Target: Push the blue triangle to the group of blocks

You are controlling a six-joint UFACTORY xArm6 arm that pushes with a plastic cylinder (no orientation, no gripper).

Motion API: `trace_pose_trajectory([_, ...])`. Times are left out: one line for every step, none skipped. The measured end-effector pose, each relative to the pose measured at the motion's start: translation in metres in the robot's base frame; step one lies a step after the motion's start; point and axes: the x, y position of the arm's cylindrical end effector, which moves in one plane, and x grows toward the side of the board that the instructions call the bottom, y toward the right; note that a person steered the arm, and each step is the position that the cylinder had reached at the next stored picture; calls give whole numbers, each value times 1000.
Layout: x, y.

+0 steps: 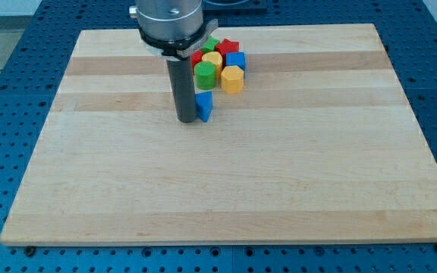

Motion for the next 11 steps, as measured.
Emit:
trace_pose_trajectory([0,37])
trace_pose_trajectory([-1,47])
trace_pose_trajectory([-7,35])
trace_pose_trajectory([-31,35])
trace_pose_trajectory([-41,39])
trace_pose_trajectory([-42,40])
trace_pose_trajectory([-50,40])
trace_pose_trajectory([-53,44])
trace_pose_trajectory([-54,44])
trace_pose_trajectory([-41,40])
trace_pose_trajectory([-3,12])
